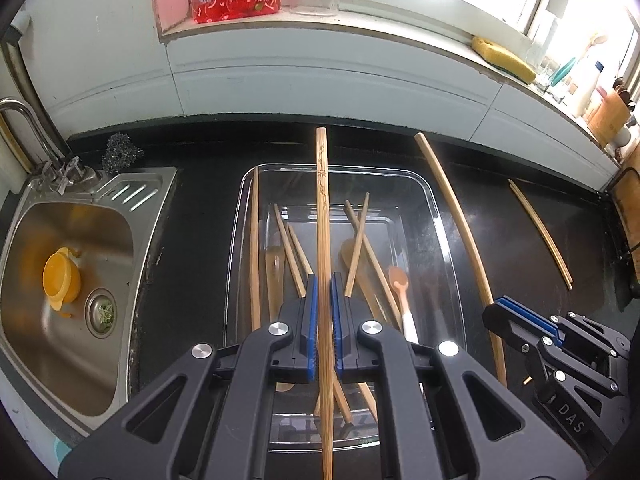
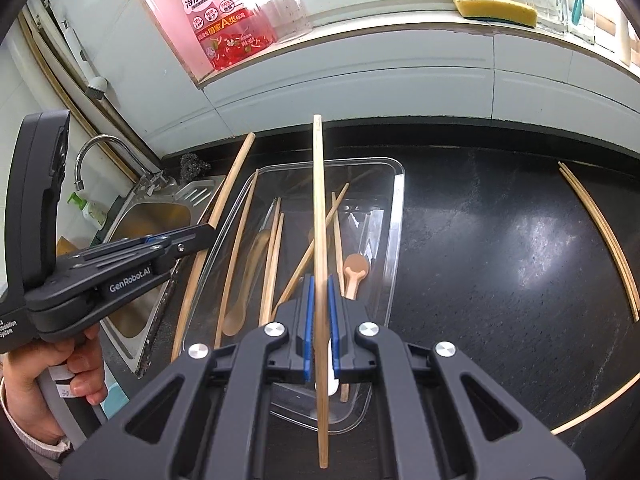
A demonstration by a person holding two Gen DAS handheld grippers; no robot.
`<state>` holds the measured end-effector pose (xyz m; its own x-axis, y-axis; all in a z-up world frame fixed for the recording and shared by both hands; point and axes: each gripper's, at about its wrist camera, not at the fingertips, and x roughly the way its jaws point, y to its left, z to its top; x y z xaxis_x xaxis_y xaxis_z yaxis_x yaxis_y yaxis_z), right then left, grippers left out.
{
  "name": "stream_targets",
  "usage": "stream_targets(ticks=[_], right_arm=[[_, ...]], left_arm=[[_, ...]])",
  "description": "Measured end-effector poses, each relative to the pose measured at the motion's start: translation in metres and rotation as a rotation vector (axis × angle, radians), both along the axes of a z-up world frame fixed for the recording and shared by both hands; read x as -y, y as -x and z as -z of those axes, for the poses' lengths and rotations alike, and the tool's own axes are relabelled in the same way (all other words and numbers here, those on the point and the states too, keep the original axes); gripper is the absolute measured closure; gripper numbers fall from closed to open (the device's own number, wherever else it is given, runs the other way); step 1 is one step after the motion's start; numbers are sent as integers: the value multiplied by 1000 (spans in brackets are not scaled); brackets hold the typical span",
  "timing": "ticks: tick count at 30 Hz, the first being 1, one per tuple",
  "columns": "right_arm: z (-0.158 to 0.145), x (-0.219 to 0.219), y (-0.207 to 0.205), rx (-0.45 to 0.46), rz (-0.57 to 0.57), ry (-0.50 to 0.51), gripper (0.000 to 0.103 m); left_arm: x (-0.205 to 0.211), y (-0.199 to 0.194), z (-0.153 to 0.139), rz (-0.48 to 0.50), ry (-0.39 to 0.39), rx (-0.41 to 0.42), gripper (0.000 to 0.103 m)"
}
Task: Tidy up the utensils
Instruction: 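Carry both chopsticks over the clear container and lower them in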
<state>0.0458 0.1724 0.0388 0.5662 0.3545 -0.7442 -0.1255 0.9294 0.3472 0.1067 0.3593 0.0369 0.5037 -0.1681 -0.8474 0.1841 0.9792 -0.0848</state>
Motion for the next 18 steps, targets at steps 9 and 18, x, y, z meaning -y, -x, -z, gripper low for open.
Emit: stream_targets(ticks=[9,18], right_arm=[[3,-1,-5,-13,-8,2,96],[13,-12,-17,-64,-63,19,95]], left_arm=[[-1,-8,4,-8,5,-13,97],[-6,-23,6,-49,37,-29,96]])
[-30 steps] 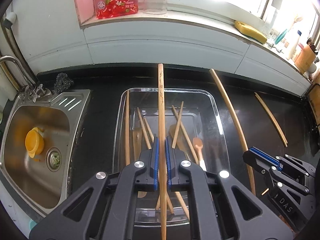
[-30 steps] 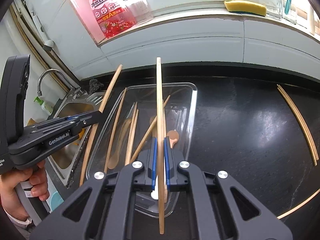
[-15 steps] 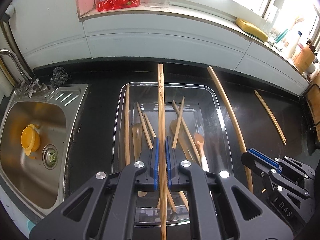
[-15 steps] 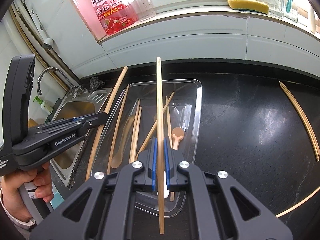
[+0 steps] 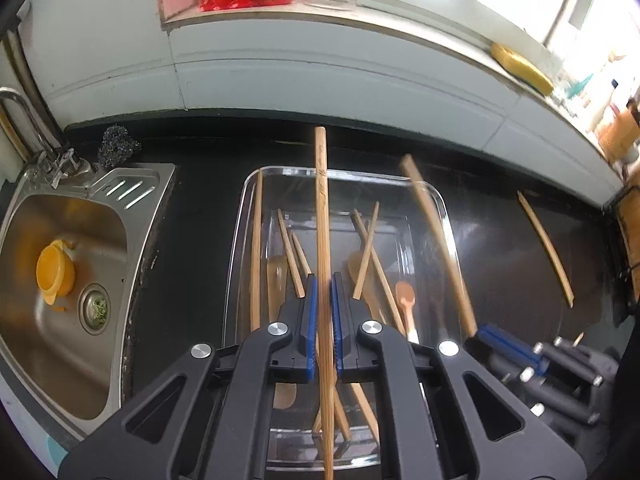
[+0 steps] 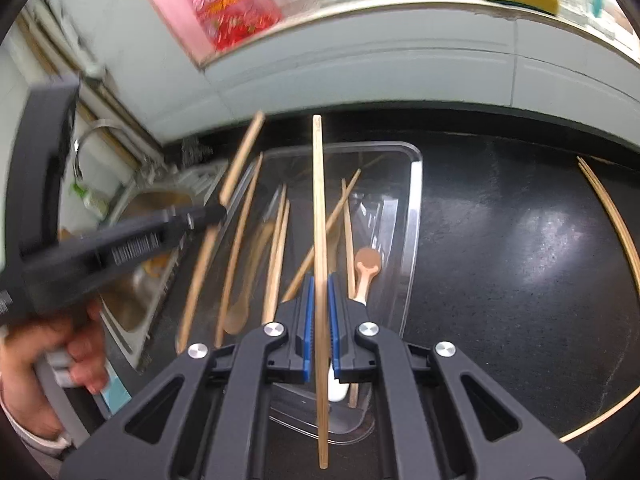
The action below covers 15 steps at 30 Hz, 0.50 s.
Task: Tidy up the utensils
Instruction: 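Carry both chopsticks over the clear container and lower them in, then open both tools to release the chopsticks into the container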
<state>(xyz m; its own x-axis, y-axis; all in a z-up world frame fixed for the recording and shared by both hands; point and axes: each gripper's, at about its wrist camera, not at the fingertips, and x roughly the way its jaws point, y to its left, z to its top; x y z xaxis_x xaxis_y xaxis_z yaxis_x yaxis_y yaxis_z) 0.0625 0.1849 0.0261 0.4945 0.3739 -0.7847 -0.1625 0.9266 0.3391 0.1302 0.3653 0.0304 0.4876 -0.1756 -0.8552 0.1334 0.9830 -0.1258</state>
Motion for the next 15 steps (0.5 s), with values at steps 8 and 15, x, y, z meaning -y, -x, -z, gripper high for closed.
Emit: stream_targets(ticks=[8,15], right_arm=[[4,4,7,83,-43,144,6],[18,58,21,55,34,139,6]], left_arm=[[-17,-18,-10,-114,46,6,6],[-1,-24,-16,-134,58,20,6]])
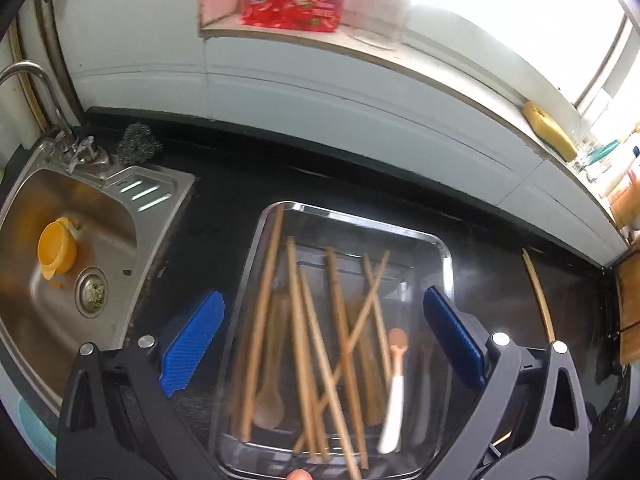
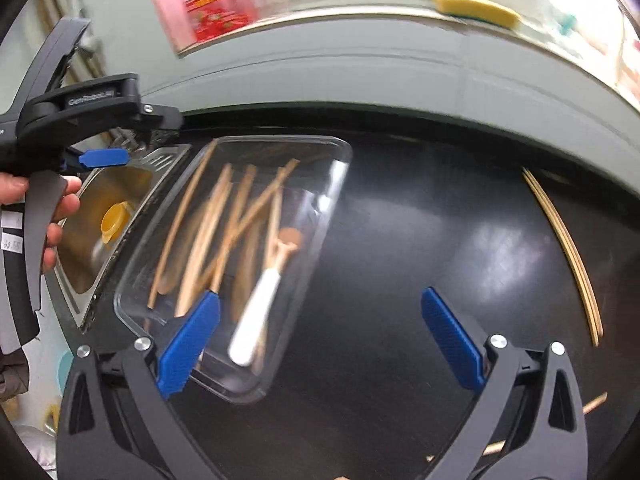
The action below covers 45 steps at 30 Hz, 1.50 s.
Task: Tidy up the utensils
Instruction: 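Open both tools to release the chopsticks into the container, then move both open tools back toward the last chopsticks on the counter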
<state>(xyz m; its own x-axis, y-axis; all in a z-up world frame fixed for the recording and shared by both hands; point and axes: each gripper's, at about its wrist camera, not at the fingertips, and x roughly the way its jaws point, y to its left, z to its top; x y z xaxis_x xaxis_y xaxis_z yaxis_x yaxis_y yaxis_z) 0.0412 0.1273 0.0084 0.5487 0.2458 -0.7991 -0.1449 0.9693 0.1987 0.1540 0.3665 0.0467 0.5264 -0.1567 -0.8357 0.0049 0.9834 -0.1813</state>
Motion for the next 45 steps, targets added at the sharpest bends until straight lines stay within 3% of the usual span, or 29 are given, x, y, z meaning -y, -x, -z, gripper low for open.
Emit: stream_targets(ticks=[9,15,21,26,31,36,39,45], right_arm=[[5,84,38,-9,122,-12,6],[11,158,66,-36,229,-1,6],[15,238,74,-42,321,33,6],[22,288,66,-55,337,23,6],[32,312,50,-64,268,28,6],[35,322,32,-74,215,15,6],[37,323,20,-76,157,0,6],[41,315,-7,-44,20,87,6]], left_arm=[[119,8,1,186,-1,-22,6],[197,20,20,290,4,-79,6],[242,43,39,350,-11,-117,6],[261,76,55,432,-9,-99,6],[288,119,76,566,-97,-103,6],[327,168,88,825,-210,-11,6],[355,197,103,1007,-321,64,6],[386,225,125,1172,-419,111,6]])
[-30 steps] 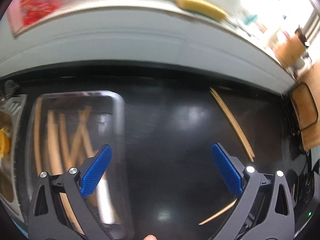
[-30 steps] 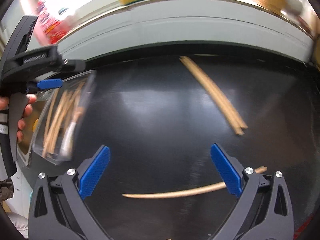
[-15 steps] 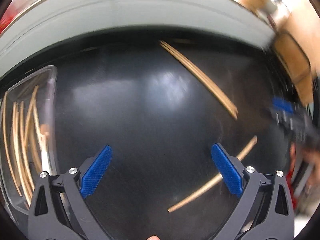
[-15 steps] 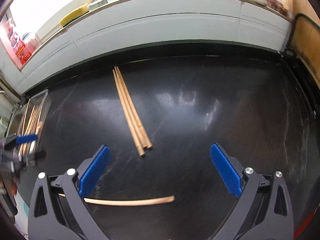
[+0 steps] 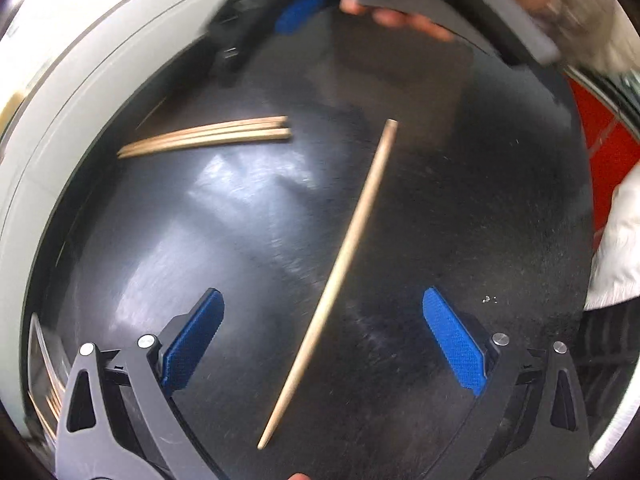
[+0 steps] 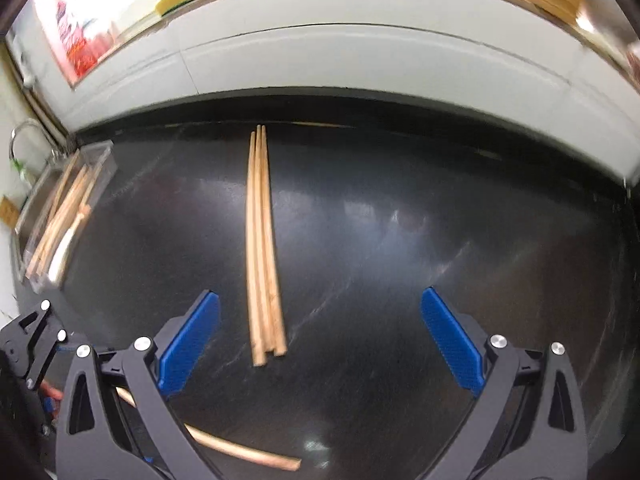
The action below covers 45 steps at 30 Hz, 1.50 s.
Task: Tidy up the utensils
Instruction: 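Move both open tools back toward the last chopsticks on the counter, then grasp a wooden chopstick with the left tool while the right tool grasps another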
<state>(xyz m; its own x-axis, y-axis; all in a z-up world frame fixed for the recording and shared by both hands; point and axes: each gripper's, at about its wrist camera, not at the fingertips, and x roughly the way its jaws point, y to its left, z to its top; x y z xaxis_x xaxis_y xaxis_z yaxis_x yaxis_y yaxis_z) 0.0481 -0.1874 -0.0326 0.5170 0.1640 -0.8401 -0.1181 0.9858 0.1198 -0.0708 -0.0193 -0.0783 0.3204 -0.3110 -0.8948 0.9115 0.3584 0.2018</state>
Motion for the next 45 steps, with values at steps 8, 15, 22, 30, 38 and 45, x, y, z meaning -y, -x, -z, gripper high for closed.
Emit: stream_targets(ticks=[8,15,22,30,38,45], right_arm=[[26,-8,-33,-62,-29,101,6],[35,-21,-54,-82,-52,155,6],[44,-20,-73,-117,-56,135,5],[44,-25,-85,-125,-102,127,7],[29,-49,-90,-71,-177,173,94],[27,-46,-84,-87,-128,144,94]], left_arm=[[15,0,9,81,-6,-40,7],[20,-26,18,57,24,-159,6],[28,-28,21,29,66,-143,6],[43,-26,21,-40,66,-144,6],[35,-27,8,-83,105,-117,62],[28,-41,3,-197,115,-114,97]])
